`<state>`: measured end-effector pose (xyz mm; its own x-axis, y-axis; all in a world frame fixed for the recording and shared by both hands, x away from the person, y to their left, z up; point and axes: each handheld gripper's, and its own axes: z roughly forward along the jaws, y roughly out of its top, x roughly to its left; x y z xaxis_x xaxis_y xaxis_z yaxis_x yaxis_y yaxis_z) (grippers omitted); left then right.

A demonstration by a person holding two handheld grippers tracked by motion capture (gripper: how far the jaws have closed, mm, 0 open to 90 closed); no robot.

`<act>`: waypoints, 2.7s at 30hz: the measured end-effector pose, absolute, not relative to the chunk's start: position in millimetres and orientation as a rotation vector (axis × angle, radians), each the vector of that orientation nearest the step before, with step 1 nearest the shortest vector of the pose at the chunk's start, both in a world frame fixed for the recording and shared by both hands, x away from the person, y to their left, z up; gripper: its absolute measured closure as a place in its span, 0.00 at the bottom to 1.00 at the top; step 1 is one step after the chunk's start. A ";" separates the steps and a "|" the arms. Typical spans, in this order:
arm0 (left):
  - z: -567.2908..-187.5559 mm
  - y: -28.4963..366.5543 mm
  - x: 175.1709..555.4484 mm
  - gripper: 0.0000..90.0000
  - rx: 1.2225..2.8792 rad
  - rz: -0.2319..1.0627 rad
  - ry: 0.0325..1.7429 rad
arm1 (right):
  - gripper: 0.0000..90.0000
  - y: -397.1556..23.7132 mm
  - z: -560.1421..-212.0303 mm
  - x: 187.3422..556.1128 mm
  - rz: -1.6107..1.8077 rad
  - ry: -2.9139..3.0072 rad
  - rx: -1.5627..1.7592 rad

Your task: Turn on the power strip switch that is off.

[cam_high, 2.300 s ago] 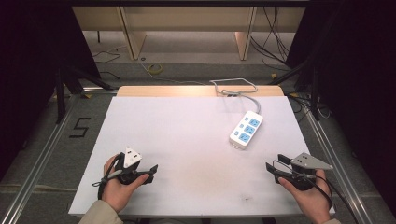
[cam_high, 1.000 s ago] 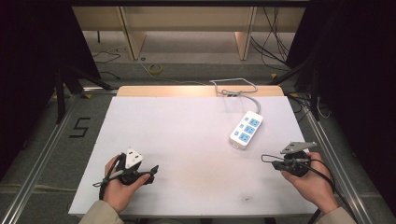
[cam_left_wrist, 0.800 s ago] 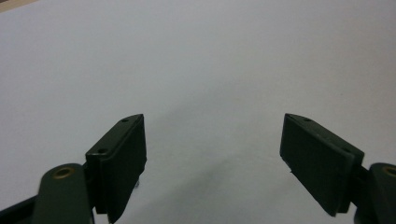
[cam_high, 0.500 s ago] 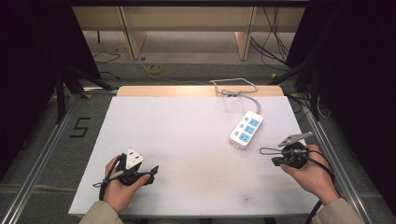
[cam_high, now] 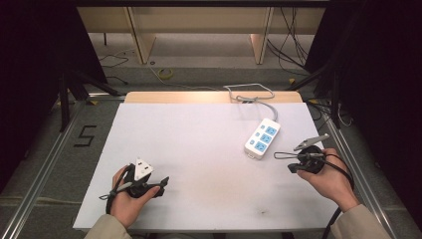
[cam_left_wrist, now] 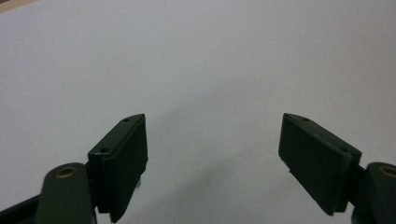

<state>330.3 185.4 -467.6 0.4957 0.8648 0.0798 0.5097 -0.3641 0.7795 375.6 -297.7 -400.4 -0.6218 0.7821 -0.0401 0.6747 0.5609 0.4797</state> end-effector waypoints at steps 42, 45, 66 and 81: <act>-466.9 184.4 328.7 0.27 2.036 0.655 1.118 | 1.00 -286.4 -386.0 402.9 0.558 2.565 1.218; -467.1 184.2 329.2 0.27 2.037 0.655 1.119 | 1.00 -285.4 -384.7 404.9 0.556 2.564 1.216; -467.0 183.6 328.3 0.27 2.038 0.660 1.114 | 1.00 -277.8 -380.3 416.3 0.536 2.573 1.209; -467.6 183.9 328.8 0.27 2.038 0.659 1.115 | 1.00 -271.4 -379.4 425.2 0.530 2.576 1.206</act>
